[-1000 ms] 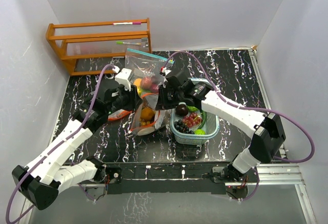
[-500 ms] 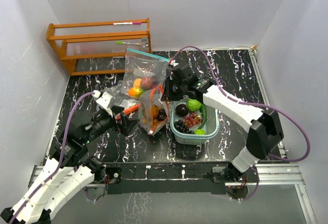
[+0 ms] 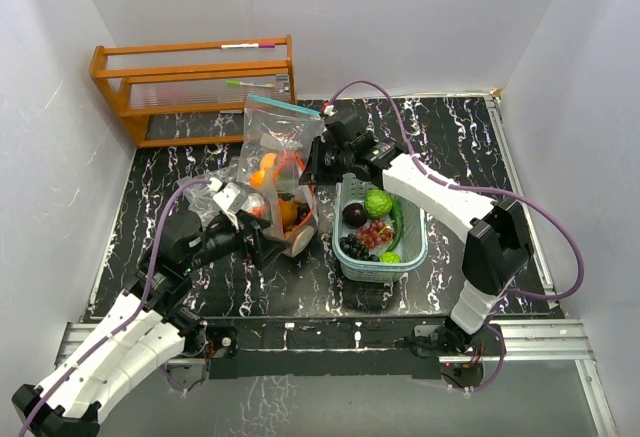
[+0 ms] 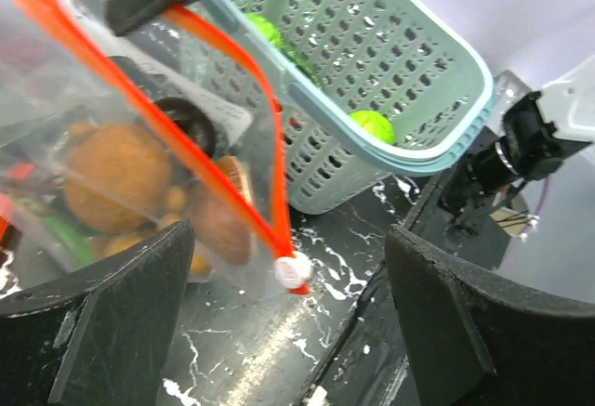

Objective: Place the food in the zip-top bag and seal the zipper
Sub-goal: Zip the zipper food storage bag at the center of the board.

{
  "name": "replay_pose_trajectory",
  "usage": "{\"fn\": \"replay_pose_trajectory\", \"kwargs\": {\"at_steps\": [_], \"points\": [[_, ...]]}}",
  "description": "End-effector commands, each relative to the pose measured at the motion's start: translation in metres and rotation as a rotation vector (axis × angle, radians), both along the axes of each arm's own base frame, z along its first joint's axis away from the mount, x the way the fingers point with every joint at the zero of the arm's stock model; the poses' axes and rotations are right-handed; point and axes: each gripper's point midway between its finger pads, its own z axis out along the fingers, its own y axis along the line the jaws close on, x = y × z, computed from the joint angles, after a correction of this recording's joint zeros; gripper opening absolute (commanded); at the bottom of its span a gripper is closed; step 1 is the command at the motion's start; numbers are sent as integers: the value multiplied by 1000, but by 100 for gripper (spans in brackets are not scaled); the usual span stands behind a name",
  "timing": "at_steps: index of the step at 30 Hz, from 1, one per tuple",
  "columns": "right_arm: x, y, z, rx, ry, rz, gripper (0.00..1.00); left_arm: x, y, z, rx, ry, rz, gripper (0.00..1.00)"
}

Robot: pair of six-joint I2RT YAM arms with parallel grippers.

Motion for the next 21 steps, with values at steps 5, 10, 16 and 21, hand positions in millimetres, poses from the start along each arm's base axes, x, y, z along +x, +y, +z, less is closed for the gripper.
{"fn": "replay_pose_trajectory", "kwargs": {"at_steps": [5, 10, 16, 21], "points": [[49, 21, 45, 160, -95, -86, 8, -19, -10, 4, -45, -12, -116, 80], [56, 34, 50, 202, -91, -70, 8, -2, -3, -6, 9, 29, -19, 72], [56, 35, 57, 222, -98, -70, 8, 17, 1, -20, 46, 74, 82, 65], [55, 34, 64, 229, -110, -70, 8, 28, 1, -28, 76, 92, 139, 56]]}}
